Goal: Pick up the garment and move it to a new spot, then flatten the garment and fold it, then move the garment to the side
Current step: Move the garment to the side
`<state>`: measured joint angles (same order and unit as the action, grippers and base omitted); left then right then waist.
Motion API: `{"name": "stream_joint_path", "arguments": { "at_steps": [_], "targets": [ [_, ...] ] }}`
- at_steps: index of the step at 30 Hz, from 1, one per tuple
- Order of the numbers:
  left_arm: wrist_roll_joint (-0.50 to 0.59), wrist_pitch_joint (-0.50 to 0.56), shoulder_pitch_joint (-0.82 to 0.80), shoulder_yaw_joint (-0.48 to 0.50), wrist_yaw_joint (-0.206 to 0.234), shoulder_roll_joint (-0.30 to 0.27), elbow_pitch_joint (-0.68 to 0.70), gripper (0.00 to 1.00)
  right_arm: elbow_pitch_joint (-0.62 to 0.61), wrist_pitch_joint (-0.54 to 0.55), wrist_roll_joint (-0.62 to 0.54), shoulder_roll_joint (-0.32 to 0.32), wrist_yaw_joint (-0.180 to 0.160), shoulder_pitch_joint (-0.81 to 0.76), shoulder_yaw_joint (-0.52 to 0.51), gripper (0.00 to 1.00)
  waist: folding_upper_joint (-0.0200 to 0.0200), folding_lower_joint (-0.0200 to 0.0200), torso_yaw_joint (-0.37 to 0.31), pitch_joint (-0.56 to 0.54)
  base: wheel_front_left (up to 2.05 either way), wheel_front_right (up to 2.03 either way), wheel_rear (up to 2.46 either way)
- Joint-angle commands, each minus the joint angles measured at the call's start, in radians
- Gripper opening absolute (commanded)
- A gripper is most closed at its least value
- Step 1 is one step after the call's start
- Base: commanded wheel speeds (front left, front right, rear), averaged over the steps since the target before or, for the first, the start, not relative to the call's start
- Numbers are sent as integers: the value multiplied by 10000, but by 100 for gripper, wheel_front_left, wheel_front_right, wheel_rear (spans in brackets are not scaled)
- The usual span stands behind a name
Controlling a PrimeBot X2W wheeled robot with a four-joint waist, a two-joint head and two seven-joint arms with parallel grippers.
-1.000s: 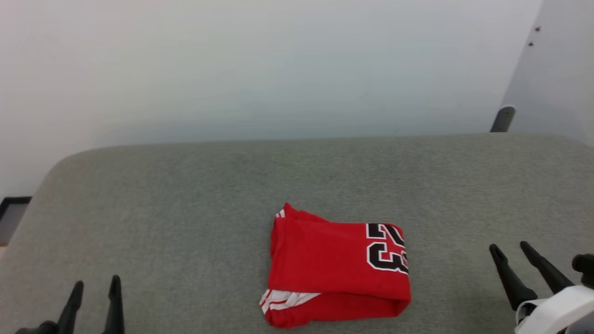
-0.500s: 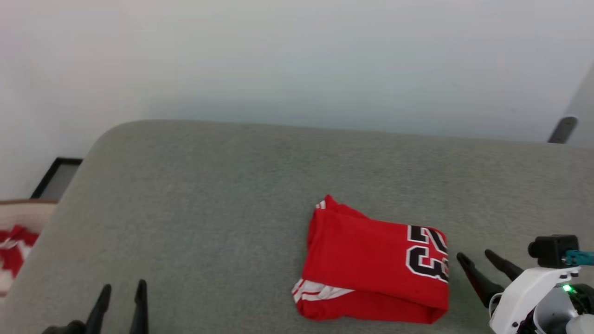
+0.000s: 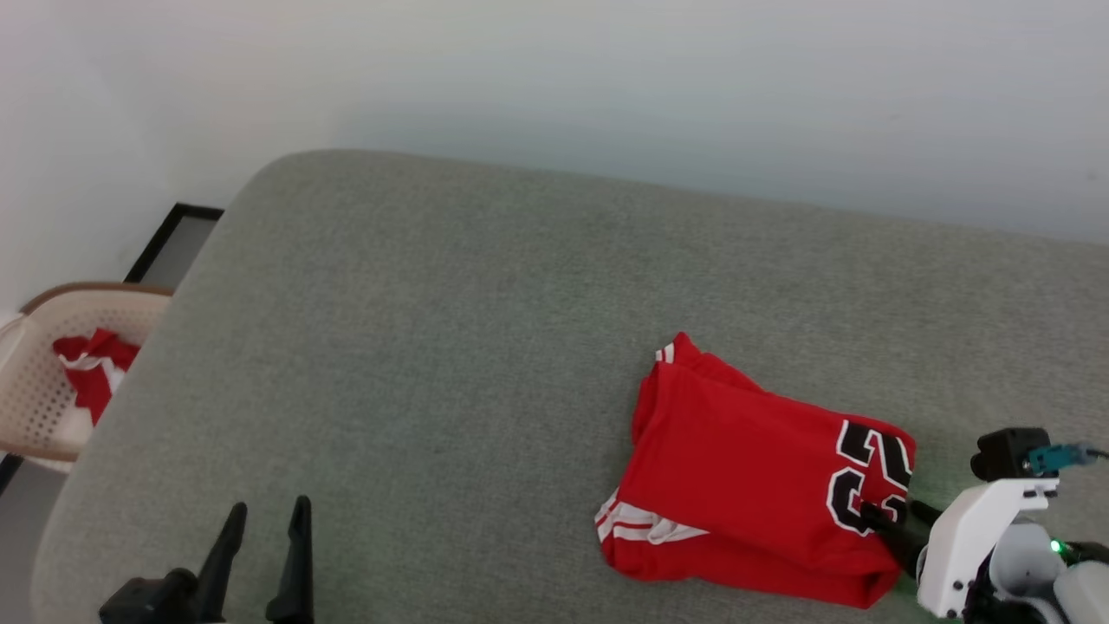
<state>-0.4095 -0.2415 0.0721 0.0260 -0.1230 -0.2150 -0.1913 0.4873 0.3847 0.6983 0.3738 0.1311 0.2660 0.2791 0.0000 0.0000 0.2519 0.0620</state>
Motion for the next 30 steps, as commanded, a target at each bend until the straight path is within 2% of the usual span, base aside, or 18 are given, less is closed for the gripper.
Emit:
{"name": "stream_joint_path", "arguments": {
  "at_steps": [1,8,9,10,17,30],
  "targets": [
    [-52,-53,-88,-16,-10,23,-21,100,148,169,47,-60,-8,53,23,100,0,0,227,233,0,0,0],
    [-135,-133,-282,-96,-34,61,-249,100,1164,1329,211,-566,-11,300,-151,100,0,0,351,398,0,0,0],
    [-147,-142,-279,-107,-38,64,-283,100,1271,1567,250,-649,-11,310,-89,42,0,0,359,403,0,0,0],
    [-170,-142,-274,-105,-39,66,-318,100,1295,1737,277,-695,-9,320,73,0,0,0,357,406,0,0,0],
    [-267,-194,-363,-128,-51,76,-555,100,1271,1722,54,-370,-12,731,141,0,0,0,309,356,0,0,0],
    [-75,-219,-653,-224,-51,-113,-352,100,-945,1960,-374,1017,-11,1418,555,0,0,0,-265,222,0,0,0]
  ]
}}
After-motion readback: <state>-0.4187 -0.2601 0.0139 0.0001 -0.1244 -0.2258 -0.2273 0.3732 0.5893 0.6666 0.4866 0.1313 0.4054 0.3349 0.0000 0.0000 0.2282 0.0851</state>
